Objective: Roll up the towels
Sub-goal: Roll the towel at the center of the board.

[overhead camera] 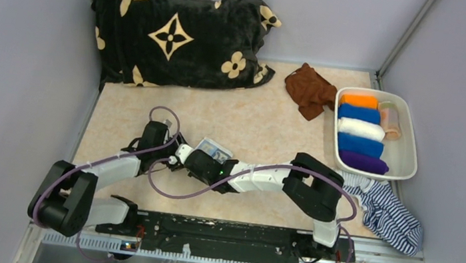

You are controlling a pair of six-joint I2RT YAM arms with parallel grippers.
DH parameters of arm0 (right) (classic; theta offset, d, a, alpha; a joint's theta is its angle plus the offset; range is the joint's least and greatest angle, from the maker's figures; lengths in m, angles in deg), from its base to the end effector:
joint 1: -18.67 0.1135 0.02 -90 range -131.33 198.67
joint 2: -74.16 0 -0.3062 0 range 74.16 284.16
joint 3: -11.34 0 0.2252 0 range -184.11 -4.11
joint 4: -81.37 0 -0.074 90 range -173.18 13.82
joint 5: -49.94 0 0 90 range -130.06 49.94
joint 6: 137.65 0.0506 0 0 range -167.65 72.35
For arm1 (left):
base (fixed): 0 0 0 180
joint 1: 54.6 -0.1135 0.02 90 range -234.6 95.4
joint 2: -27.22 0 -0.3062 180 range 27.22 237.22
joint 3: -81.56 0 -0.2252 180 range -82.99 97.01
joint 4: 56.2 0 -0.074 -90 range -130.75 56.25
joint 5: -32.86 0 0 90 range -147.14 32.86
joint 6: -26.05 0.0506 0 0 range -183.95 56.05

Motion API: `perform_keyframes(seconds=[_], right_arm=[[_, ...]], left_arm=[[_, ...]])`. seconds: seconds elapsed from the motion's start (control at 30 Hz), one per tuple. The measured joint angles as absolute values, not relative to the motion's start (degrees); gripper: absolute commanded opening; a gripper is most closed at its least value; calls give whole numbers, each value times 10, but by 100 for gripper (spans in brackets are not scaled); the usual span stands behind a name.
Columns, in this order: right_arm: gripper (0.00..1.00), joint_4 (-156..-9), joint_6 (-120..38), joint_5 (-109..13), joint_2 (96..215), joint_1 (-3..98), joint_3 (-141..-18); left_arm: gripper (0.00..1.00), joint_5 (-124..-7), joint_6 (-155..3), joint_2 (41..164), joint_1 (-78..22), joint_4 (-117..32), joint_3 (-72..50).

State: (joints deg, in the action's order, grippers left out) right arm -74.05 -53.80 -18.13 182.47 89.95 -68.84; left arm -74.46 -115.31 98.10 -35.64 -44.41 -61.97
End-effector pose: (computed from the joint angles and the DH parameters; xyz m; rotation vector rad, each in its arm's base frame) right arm 0.1424 0.3615 0.2018 -1.3765 1.9677 0.0439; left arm 0.1749 -0.0760 0.1873 -0.5583 2.4782 -0.9027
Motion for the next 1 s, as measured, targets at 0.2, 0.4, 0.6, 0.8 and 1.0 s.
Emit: perform_keyframes(seconds=[0.2, 0.4, 0.6, 0.8, 1.0], right_arm=[[0, -730, -531, -270, 1816, 863, -698], [0, -727, -489, -470, 1810, 793, -704], [0, -725, -423, -695, 1837, 741, -711], [1, -739, -341, -855, 1891, 693, -721], [2, -755, -288, -923, 1926, 685, -732]], left_arm=[[72, -735, -1131, 964, -357, -424, -610], [76, -696, -1110, 848, -358, -351, -609], [76, -689, -1116, 751, -358, -281, -619], [77, -709, -1147, 711, -358, -264, -657], [78, -716, -1165, 710, -357, -241, -674]])
